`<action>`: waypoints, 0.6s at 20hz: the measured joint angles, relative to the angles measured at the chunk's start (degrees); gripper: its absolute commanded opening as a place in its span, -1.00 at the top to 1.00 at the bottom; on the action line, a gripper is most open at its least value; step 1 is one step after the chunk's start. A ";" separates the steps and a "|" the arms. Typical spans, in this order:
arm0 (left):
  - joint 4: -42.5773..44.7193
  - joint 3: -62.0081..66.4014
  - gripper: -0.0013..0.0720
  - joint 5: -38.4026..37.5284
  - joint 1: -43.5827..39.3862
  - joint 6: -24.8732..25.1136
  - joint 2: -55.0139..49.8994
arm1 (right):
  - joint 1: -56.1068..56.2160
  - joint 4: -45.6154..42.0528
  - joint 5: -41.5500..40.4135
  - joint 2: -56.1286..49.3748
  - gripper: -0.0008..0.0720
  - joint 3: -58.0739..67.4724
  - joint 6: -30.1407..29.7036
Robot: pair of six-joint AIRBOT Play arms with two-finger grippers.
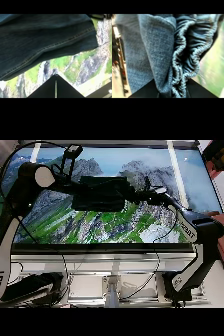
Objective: Fold the clothes and pants, and hang the long-sleeved shirts on hangers.
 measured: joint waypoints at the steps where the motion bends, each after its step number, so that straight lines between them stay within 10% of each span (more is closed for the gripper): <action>1: 0.00 0.00 0.92 0.00 0.00 0.00 0.00 | 0.11 -1.01 0.74 0.04 0.84 1.77 -0.92; 12: 0.96 0.00 0.92 -1.03 -0.02 0.02 1.03 | -13.60 -15.93 4.11 15.15 0.84 9.35 2.19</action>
